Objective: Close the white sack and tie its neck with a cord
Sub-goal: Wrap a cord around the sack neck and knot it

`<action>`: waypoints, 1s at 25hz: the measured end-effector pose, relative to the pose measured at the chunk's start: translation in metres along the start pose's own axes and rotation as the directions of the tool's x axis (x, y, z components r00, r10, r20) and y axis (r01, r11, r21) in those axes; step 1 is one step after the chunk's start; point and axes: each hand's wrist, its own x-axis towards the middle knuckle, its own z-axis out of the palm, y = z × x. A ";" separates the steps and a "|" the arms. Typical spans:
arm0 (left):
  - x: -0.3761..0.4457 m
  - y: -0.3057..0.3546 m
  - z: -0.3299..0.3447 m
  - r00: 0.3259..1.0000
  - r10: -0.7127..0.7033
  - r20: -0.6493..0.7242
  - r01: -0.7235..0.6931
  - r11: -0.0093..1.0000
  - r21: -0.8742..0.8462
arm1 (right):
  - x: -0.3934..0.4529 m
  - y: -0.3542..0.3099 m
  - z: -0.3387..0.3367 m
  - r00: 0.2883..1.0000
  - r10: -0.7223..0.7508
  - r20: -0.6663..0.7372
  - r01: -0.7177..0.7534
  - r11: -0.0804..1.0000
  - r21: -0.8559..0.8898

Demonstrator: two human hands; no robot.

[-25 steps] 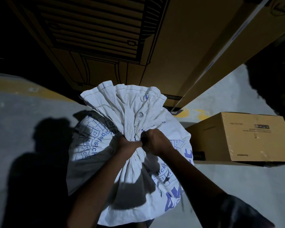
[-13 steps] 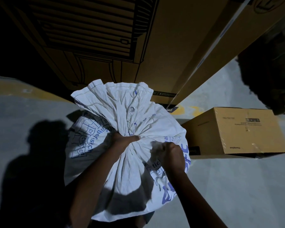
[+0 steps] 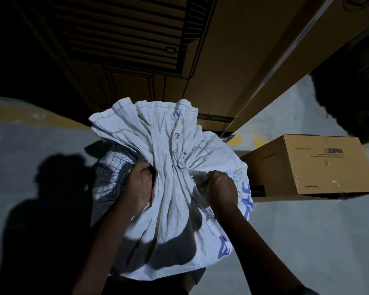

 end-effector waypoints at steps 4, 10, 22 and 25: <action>-0.010 -0.012 -0.007 0.980 0.035 -0.195 -0.029 0.999 0.035 | 0.006 -0.012 -0.003 0.995 -0.095 0.025 0.096 0.995 -0.040; -0.049 -0.036 -0.025 0.843 0.408 -0.351 -0.373 0.913 0.167 | 0.008 -0.004 -0.034 0.972 0.081 0.222 -0.150 0.938 0.314; -0.079 -0.024 -0.006 0.362 0.234 0.902 -0.614 -0.669 0.420 | -0.073 -0.001 -0.077 0.924 0.107 0.366 -0.370 0.482 0.794; -0.071 -0.016 0.014 0.534 0.035 0.845 -0.599 -0.689 0.408 | -0.081 -0.005 -0.060 0.926 0.077 0.369 -0.372 0.342 0.863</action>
